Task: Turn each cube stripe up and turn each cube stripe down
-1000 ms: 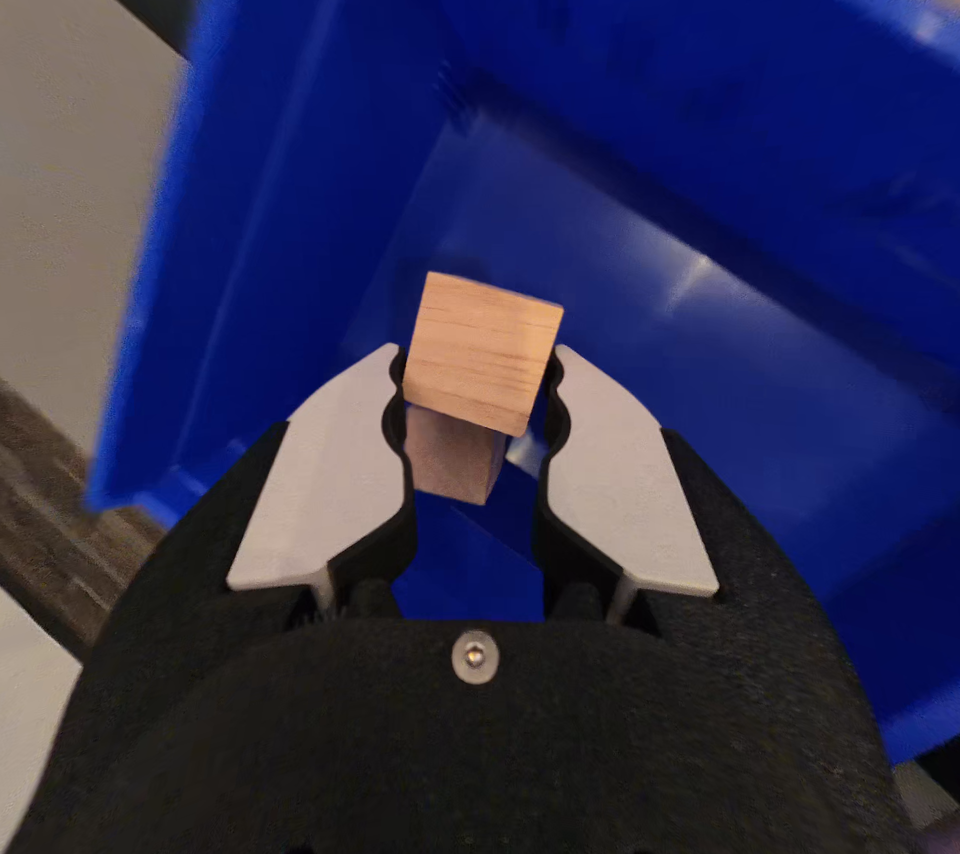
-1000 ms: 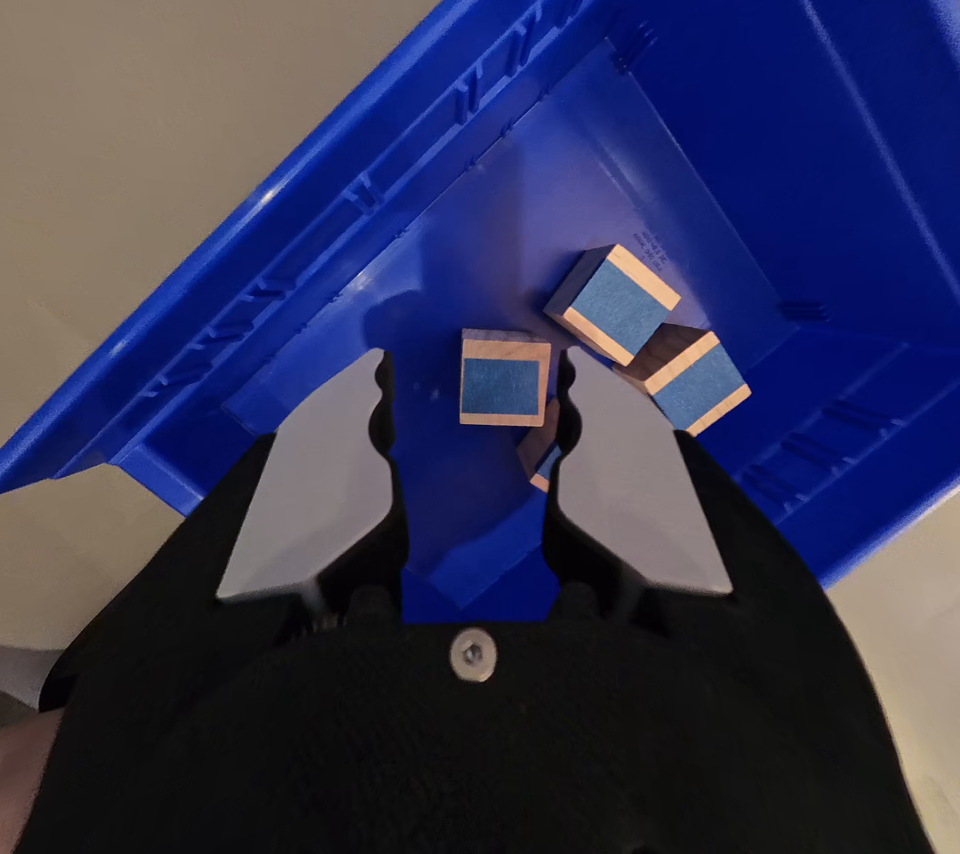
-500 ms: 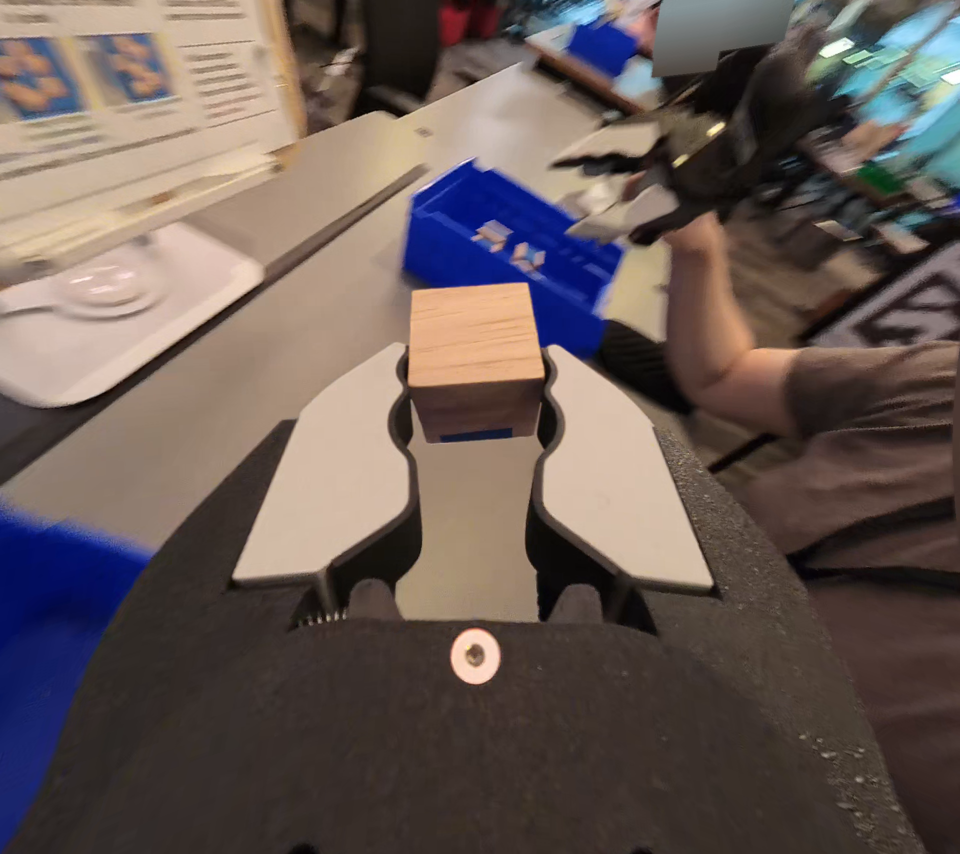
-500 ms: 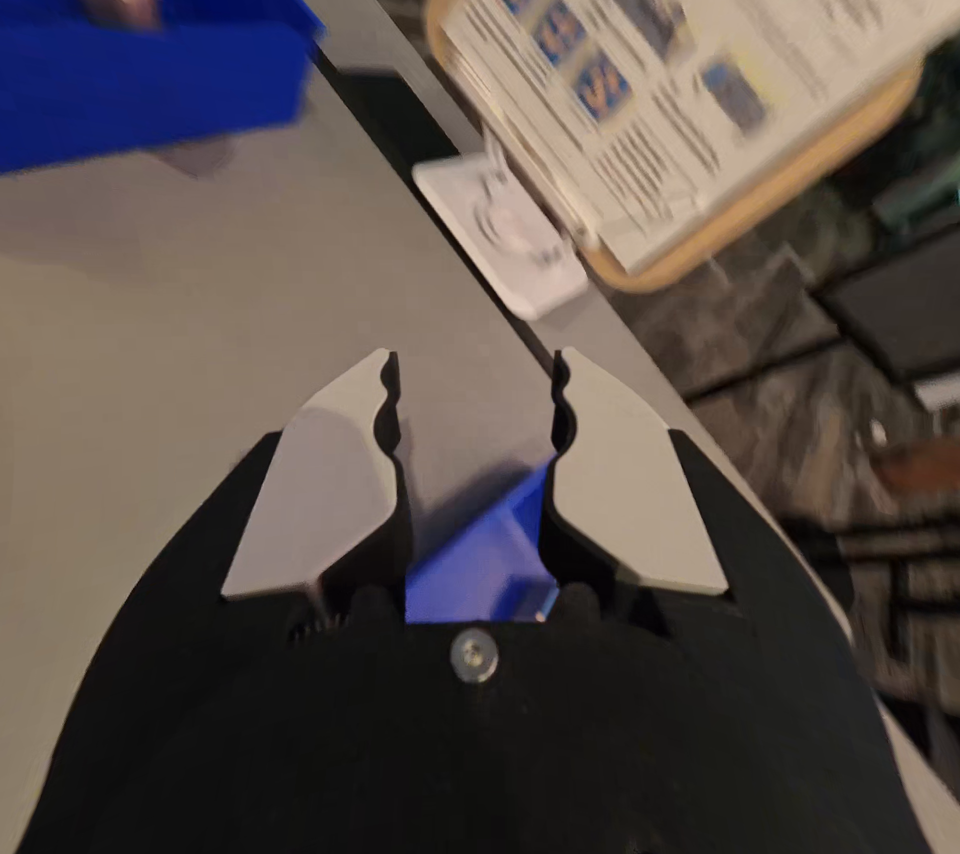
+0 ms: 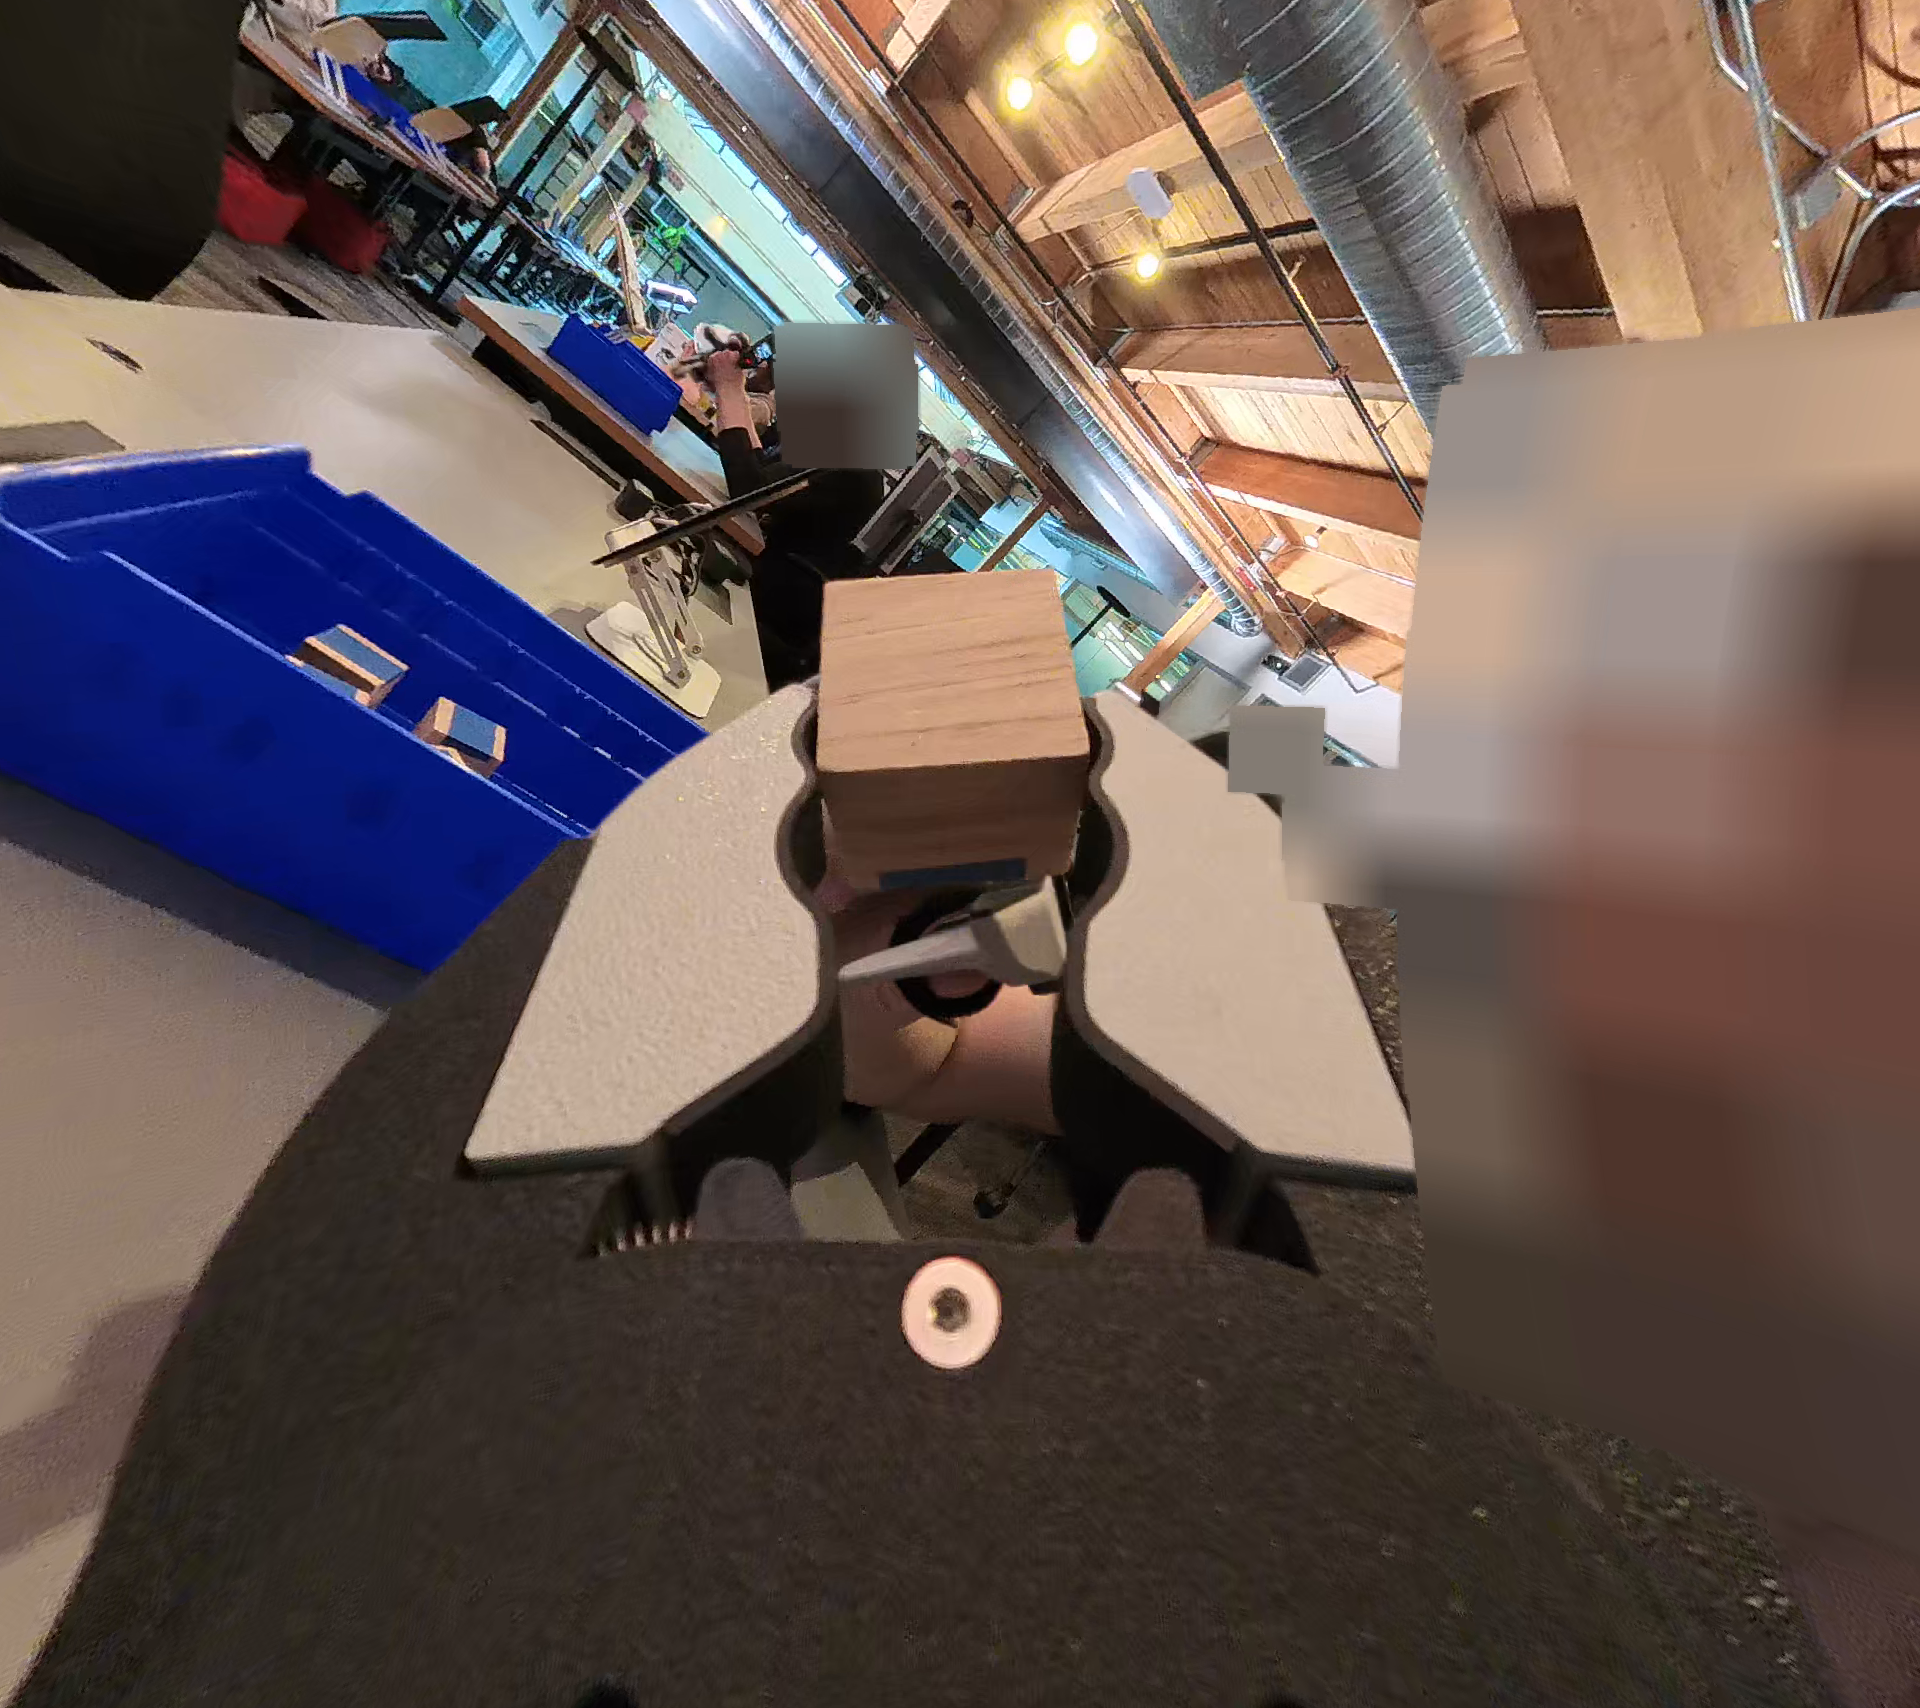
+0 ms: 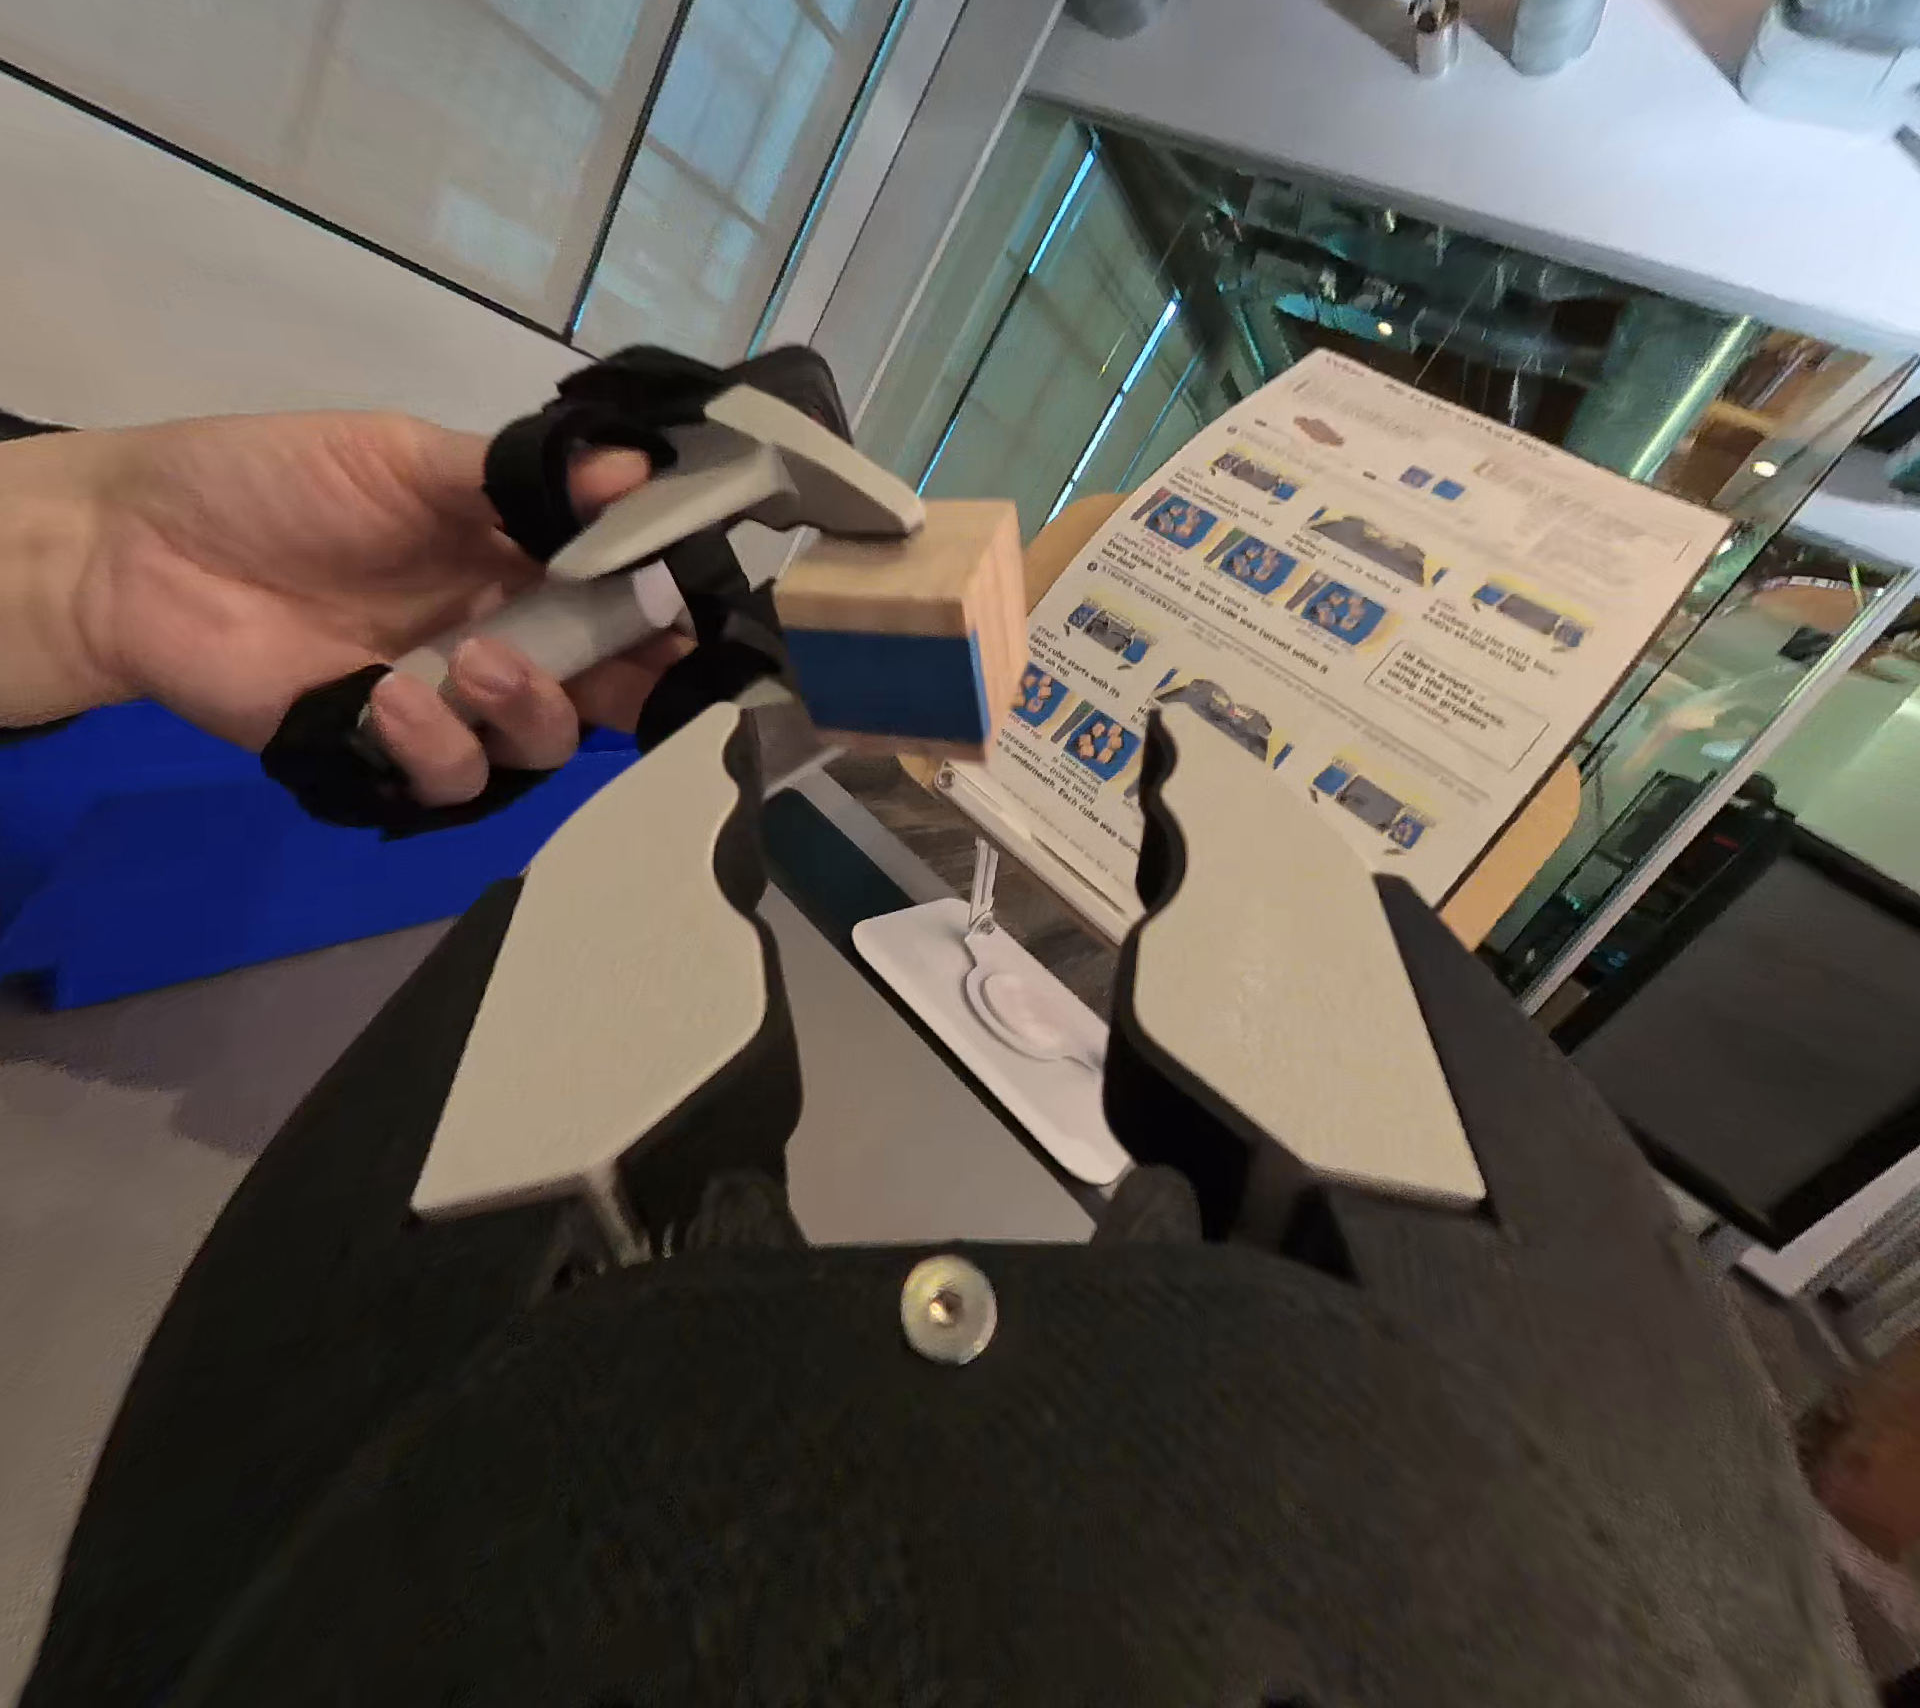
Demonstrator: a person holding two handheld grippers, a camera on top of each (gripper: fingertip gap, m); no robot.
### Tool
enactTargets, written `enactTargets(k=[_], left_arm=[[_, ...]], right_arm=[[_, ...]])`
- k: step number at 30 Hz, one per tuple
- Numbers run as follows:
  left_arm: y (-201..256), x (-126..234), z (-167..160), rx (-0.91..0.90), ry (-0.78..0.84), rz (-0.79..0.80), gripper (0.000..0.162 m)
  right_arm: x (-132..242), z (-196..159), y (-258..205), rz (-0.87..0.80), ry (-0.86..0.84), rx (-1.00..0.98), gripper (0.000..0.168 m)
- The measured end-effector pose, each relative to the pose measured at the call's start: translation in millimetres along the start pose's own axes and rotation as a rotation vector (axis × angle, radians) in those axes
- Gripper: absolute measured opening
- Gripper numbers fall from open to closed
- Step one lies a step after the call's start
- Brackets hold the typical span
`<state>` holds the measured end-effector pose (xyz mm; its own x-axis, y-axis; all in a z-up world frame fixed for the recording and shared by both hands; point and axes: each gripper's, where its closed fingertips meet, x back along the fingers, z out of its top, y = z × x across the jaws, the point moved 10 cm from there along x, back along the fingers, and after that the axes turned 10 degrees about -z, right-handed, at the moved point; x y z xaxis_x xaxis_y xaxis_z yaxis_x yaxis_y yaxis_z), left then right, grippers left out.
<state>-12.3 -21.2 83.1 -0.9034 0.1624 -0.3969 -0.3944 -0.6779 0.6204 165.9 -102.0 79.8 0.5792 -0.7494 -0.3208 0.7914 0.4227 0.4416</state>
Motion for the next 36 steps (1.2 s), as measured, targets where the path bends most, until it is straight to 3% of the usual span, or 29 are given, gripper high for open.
enactTargets(k=[1,7,21,36], left_arm=[[-2.6,-3.6,-3.1,0.016,0.008,-0.007,0.045],[-9.7,-18.8,-16.3,0.039,-0.002,0.001,0.046],[-11.3,-30.9,-25.5,0.008,-0.009,0.007,0.045],[-12.5,-29.1,-24.0,-0.023,-0.104,0.035,0.046]], right_arm=[[0.7,0.5,-0.6,-0.006,0.006,0.024,0.071],[-0.9,-4.2,-10.9,-0.091,-0.019,0.168,0.068],[0.8,-8.6,-8.8,-0.137,-0.020,0.102,0.052],[-2.6,-7.1,1.8,0.044,-0.058,0.190,0.046]])
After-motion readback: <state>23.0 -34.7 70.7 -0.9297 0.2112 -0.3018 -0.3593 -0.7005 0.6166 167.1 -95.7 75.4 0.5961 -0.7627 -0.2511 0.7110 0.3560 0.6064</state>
